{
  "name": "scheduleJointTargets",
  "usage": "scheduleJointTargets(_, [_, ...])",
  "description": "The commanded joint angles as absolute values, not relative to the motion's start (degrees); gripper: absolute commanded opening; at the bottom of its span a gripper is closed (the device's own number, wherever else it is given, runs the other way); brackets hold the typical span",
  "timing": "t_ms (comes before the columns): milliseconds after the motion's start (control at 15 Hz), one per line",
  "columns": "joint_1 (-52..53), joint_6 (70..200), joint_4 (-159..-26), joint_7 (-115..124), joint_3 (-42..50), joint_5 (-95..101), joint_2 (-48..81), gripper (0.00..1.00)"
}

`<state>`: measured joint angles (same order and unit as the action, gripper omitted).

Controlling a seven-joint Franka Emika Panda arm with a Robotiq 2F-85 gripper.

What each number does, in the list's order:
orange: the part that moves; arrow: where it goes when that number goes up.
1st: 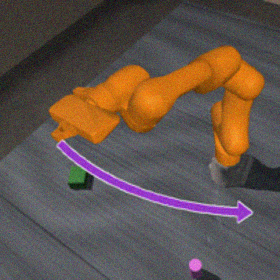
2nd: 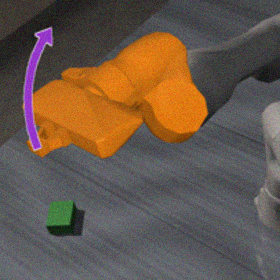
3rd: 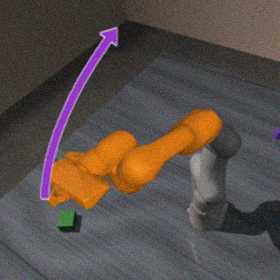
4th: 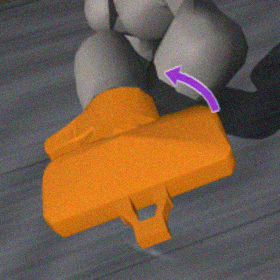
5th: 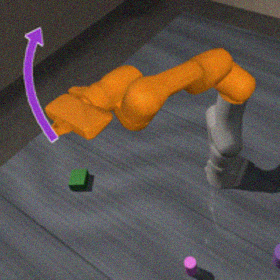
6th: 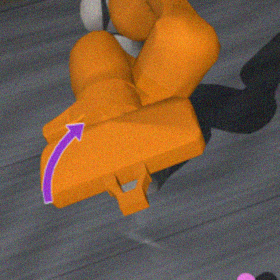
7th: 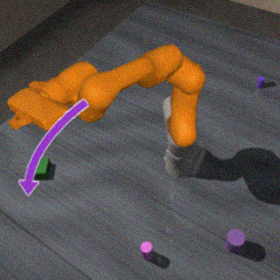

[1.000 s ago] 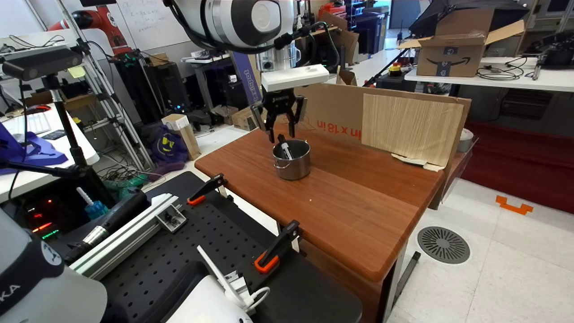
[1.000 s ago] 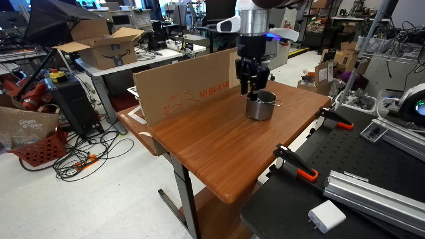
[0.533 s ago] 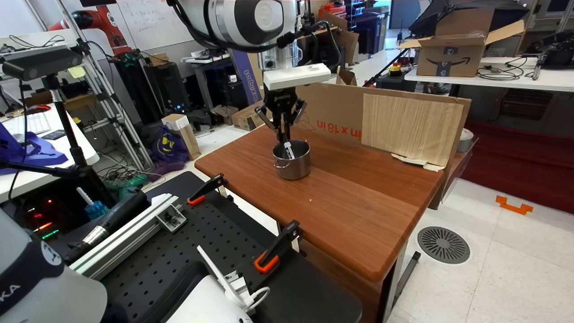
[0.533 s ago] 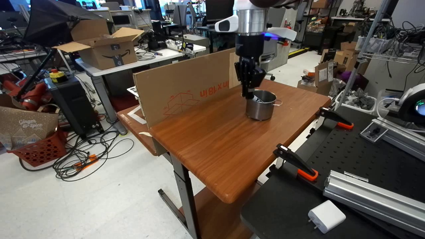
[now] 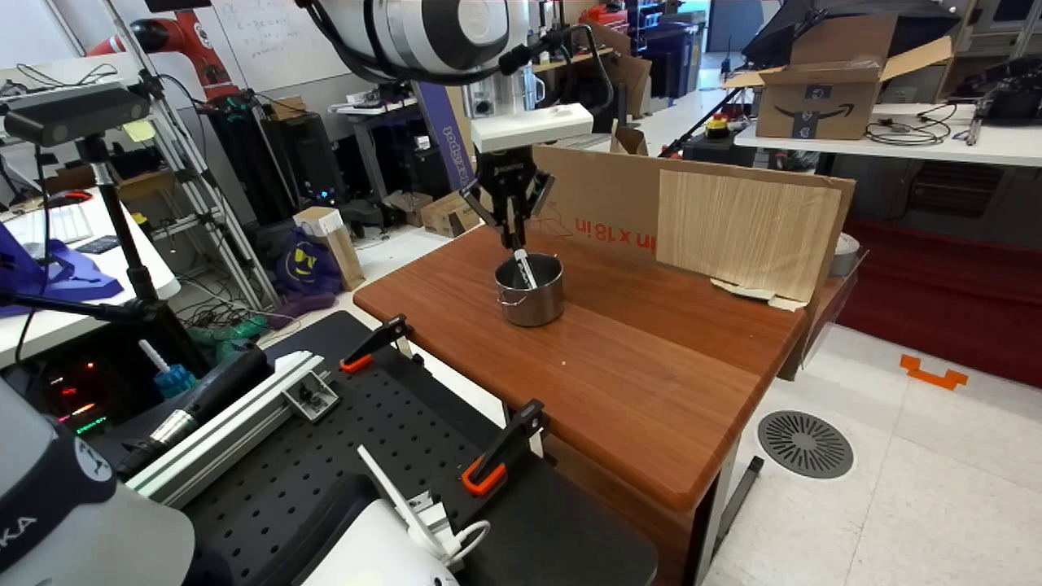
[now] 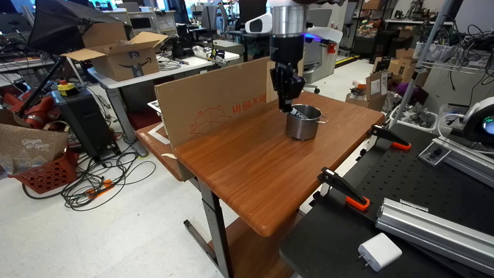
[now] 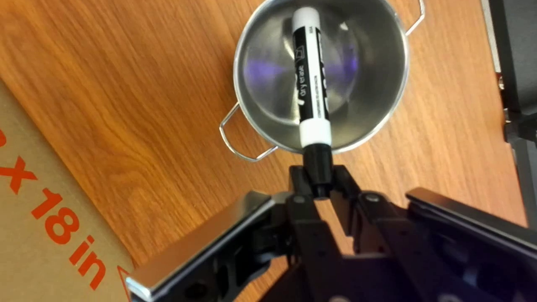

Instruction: Take the marker out of the silver pot

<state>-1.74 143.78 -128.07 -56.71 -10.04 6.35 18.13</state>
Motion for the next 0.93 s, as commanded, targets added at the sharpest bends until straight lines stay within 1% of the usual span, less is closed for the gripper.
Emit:
scheduleJointTargets(0, [0.57, 142.44, -129.37, -52.36, -8.47, 9.05, 14.38, 0.05])
scheduleJointTargets(533, [1.67, 142.11, -131.21, -49.75, -9.18, 7.56, 6.33, 0.05])
scheduleJointTargets(867, [4.36, 142.22, -130.67, -47.12, -9.88, 8.01, 6.40, 0.05])
